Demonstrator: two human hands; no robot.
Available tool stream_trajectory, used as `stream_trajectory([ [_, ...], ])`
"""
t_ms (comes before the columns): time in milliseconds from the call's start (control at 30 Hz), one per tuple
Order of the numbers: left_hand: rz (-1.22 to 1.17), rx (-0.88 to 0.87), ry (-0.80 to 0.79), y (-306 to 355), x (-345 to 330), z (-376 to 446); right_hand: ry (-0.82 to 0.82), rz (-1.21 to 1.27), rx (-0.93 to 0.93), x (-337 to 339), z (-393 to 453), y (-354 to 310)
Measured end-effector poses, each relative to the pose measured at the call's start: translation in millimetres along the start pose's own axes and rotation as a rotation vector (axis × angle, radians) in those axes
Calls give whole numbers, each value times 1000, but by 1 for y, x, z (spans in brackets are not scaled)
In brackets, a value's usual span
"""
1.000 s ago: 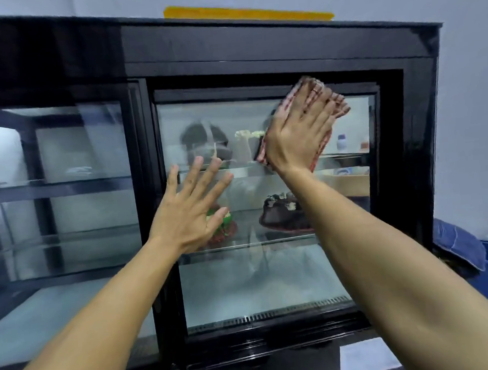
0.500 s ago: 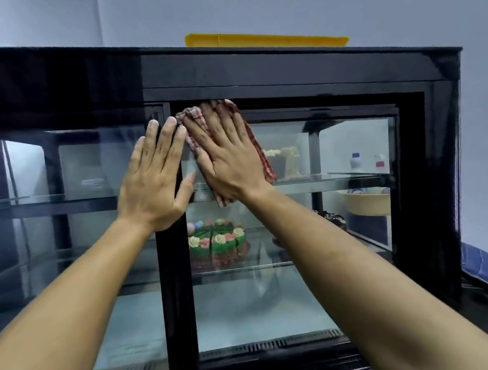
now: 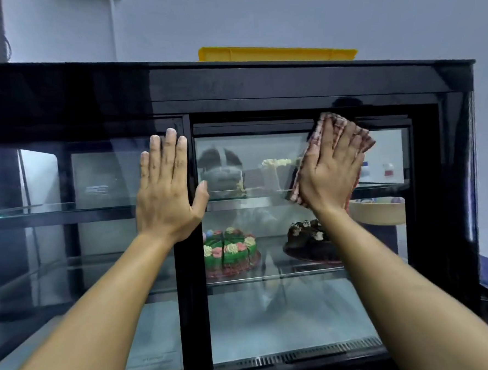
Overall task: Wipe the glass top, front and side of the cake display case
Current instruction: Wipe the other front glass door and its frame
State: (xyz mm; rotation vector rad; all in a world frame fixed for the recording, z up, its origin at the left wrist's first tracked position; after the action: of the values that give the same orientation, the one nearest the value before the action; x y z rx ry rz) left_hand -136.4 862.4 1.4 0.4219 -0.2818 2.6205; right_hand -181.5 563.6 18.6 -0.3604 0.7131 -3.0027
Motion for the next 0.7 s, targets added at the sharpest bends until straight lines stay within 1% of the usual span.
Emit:
stream_trajectory([
  [33,-18,-3,2,0,1,-1,2,26,-59,-4,-8,-10],
  [67,-43,-9,12,0,3,-1,-5,33,-77,-10,-18,-25],
  [100,-71,-23,30,-1,6,-1,-18,18,-35,-16,-29,-39],
  [133,-92,-45,58,-3,10,0,-36,-16,66,-23,-41,-55],
  [200,-86,-91,115,-14,20,8,-74,-116,337,-38,-62,-82],
  [233,-64,-85,129,-23,26,15,-77,-150,441,-44,-69,-91],
  [267,-47,-52,124,-31,30,24,-71,-162,491,-47,-73,-95],
  [333,-36,36,81,-46,36,39,-51,-154,509,-50,-72,-96],
  [367,-27,46,49,-49,35,44,-48,-145,513,-49,-71,-94],
  [433,-4,11,11,-51,31,47,-41,-87,538,-47,-69,-92],
  [533,-6,2,9,-51,28,44,37,105,564,-34,-62,-104],
  [567,-11,0,8,-51,29,44,74,145,555,-28,-55,-114],
  [633,-23,-4,6,-51,29,44,129,144,562,-14,-37,-146],
  [700,-32,-9,11,-53,29,44,123,91,620,-7,-14,-185],
])
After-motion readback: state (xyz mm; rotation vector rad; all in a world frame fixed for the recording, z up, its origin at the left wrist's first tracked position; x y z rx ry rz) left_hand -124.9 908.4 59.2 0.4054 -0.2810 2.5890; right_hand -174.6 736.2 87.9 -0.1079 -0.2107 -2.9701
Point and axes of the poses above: each hand's wrist, its own z-axis towards the middle knuckle, its own x-axis out of the back of the hand, y = z × x, the point moved 2 cm from there along z, towards the middle knuckle, and after that the axes turned 14 degrees about -y, right-handed, at the moved point
